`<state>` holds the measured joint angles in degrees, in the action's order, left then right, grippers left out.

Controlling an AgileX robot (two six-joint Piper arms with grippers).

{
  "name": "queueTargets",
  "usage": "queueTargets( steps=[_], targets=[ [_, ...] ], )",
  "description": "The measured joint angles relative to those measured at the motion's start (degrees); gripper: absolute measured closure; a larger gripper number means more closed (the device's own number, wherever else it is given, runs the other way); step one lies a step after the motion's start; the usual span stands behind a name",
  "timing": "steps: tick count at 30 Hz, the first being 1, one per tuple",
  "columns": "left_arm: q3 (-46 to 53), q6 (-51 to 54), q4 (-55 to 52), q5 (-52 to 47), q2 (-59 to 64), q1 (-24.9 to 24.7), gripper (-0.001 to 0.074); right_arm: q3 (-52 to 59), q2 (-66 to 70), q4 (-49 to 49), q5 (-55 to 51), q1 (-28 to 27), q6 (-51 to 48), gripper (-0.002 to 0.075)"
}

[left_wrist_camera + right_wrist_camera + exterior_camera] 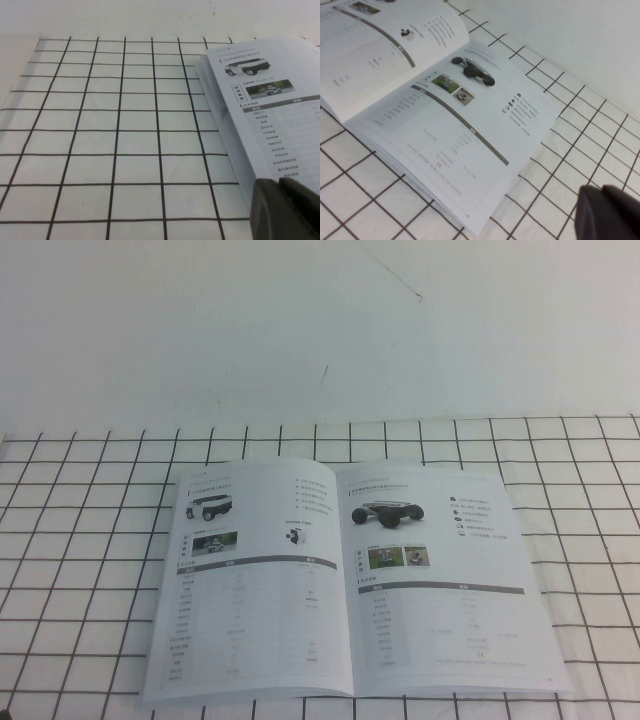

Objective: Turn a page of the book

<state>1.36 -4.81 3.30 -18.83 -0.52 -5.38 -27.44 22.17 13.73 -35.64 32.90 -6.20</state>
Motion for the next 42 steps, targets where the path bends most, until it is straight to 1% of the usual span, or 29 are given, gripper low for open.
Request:
queueTargets(
  steps=[13, 14, 17, 21, 23, 26, 29, 34, 36, 42],
  targets=[
    [0.0, -0.2, 0.0, -0.1, 0.0, 0.0, 0.0737, 0.0, -0.1, 0.0, 0.0, -0.2, 0.0, 0.0726],
    [0.0, -0.3, 0.0, -0.1, 0.0, 0.0, 0.0737, 0.0, -0.4, -0.1, 0.3, -1.1, 0.0, 0.0726],
    [0.0, -0.3, 0.0, -0.1, 0.0, 0.0, 0.0737, 0.1, -2.2, -0.1, 1.7, -6.2, 0.1, 0.0726],
    [0.0, -0.3, 0.0, -0.1, 0.0, 0.0, 0.0737, 0.3, -5.5, -0.2, 2.9, -14.1, 0.3, 0.0726],
    [0.0, -0.3, 0.0, -0.1, 0.0, 0.0, 0.0737, 1.5, -7.7, -0.2, 5.9, -18.0, 0.3, 0.0726],
    [0.0, -0.3, 0.0, -0.1, 0.0, 0.0, 0.0737, 6.3, -11.5, -0.2, 13.9, -22.6, 0.3, 0.0726],
    [0.0, -0.3, 0.0, -0.1, 0.0, 0.0, 0.0737, 12.9, -15.7, -0.2, 22.8, -25.6, 0.3, 0.0726],
    [0.0, -0.3, 0.0, -0.1, 0.0, 0.0, 0.0737, 26.0, -22.1, -1.3, 30.8, -28.4, 0.8, 0.0726],
    [0.0, -0.3, 0.0, -0.1, 0.0, 0.0, 0.0737, 28.3, -22.6, -3.0, 30.0, -29.1, 2.5, 0.0726],
    [0.0, -0.6, 0.0, -0.1, 0.0, 0.0, 0.0737, 29.1, -22.9, -5.3, 18.2, -30.0, 5.3, 0.0726]
  ],
)
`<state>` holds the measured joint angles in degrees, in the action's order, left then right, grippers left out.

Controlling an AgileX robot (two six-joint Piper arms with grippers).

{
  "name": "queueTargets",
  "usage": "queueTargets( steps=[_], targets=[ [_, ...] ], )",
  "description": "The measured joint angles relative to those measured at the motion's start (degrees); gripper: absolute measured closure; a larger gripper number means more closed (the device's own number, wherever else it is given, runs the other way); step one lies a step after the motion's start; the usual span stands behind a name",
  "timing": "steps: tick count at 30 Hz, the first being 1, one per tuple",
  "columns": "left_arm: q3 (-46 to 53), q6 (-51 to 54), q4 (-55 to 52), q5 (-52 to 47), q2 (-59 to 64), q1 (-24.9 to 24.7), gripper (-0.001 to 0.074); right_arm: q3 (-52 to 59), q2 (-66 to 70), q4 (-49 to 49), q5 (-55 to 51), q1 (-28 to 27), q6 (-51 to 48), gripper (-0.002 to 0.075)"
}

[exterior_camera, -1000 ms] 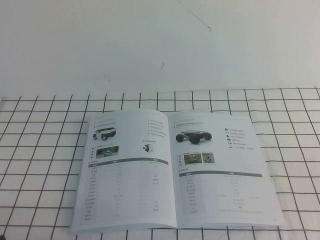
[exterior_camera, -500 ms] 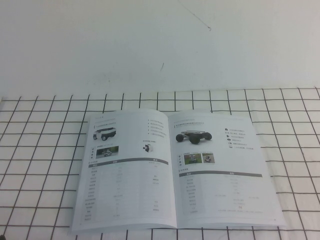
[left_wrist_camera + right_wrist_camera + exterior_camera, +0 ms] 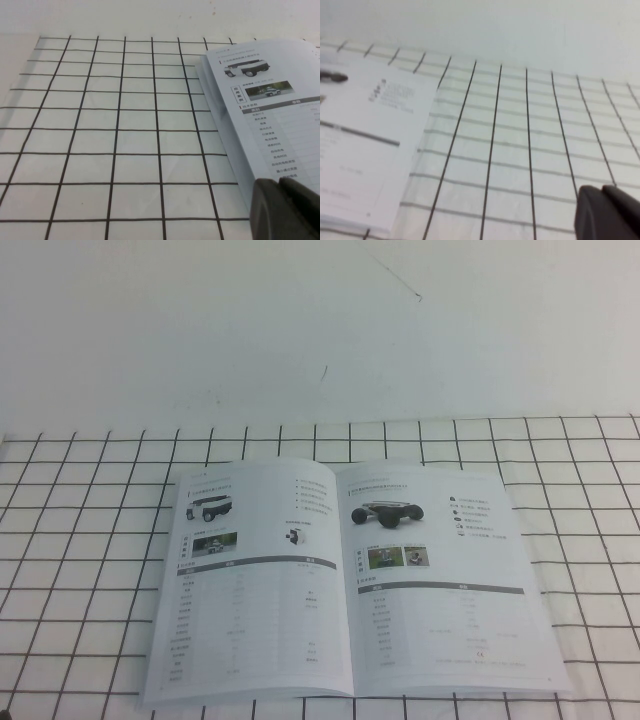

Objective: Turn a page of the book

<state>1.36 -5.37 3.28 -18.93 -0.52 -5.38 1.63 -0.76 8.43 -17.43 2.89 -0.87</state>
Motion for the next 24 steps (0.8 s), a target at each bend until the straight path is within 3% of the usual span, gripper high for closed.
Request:
queueTargets(
  steps=[3, 24],
  targets=[
    [0.0, 0.0, 0.0, 0.0, 0.0, 0.0, 0.0737, 0.0, 0.0, -0.4, -4.1, -0.1, 0.1, 0.0726],
    [0.0, 0.0, -0.1, 0.0, 0.0, 0.0, 0.0737, 0.0, 0.0, -0.8, -4.3, -0.1, 0.1, 0.0726]
  ],
)
